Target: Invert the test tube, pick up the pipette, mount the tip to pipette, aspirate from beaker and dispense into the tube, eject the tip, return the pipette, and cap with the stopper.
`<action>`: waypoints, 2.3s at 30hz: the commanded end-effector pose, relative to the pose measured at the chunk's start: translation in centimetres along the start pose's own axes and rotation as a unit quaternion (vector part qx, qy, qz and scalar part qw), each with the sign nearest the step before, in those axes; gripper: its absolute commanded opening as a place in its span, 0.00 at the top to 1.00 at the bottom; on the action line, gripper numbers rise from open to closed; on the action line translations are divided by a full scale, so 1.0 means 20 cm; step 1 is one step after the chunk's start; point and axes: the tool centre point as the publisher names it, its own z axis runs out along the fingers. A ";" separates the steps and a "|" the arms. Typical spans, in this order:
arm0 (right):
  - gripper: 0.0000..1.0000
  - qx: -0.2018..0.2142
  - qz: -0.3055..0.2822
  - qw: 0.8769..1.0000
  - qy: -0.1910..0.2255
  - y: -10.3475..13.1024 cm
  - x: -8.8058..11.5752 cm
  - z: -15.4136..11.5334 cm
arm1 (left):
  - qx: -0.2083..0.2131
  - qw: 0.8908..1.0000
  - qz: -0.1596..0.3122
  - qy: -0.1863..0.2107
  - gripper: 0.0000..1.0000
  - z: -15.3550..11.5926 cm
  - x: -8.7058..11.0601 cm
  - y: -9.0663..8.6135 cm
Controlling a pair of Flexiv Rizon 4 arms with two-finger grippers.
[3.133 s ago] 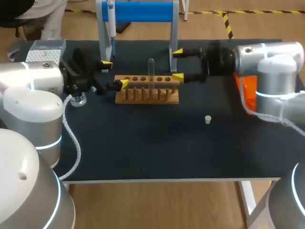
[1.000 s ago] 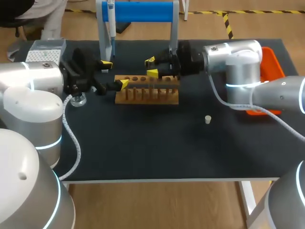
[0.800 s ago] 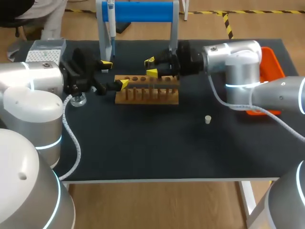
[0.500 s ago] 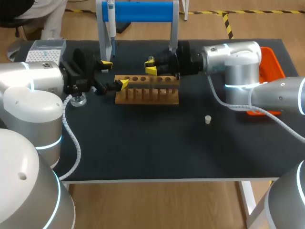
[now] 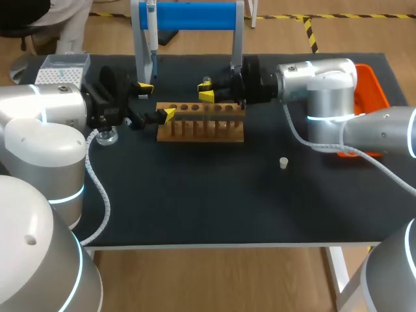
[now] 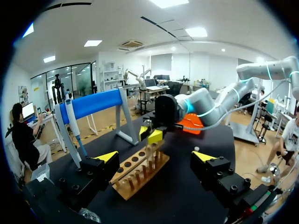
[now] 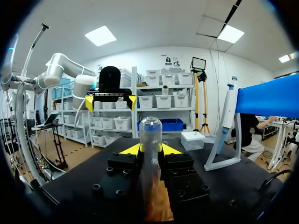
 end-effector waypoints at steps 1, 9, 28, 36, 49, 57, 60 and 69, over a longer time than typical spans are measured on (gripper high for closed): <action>1.00 -0.001 -0.001 1.000 -0.001 0.01 0.01 0.00 | 0.001 1.000 0.000 0.001 0.00 0.00 0.00 0.00; 1.00 -0.002 -0.005 1.000 -0.002 0.04 0.02 0.00 | 0.001 1.000 0.000 0.001 0.00 0.00 0.00 0.00; 1.00 0.004 -0.014 1.000 -0.010 0.12 0.03 -0.02 | 0.001 1.000 0.000 0.001 0.00 0.00 0.00 0.00; 1.00 0.002 -0.017 1.000 -0.010 0.18 0.03 -0.02 | 0.001 1.000 0.000 0.001 0.00 0.00 0.00 0.00; 1.00 -0.002 -0.025 1.000 -0.013 0.27 0.05 -0.02 | 0.001 1.000 0.000 0.001 0.00 0.00 0.00 0.00; 1.00 -0.005 -0.024 1.000 -0.014 0.34 0.08 -0.03 | 0.001 1.000 0.000 0.001 0.00 0.00 0.00 0.00; 1.00 -0.002 -0.028 0.999 -0.016 0.38 0.09 -0.03 | 0.001 1.000 0.000 0.001 0.00 0.00 0.00 0.00; 1.00 0.012 -0.044 0.999 -0.018 0.52 0.19 -0.08 | 0.001 1.000 0.000 0.001 0.00 0.00 0.00 0.00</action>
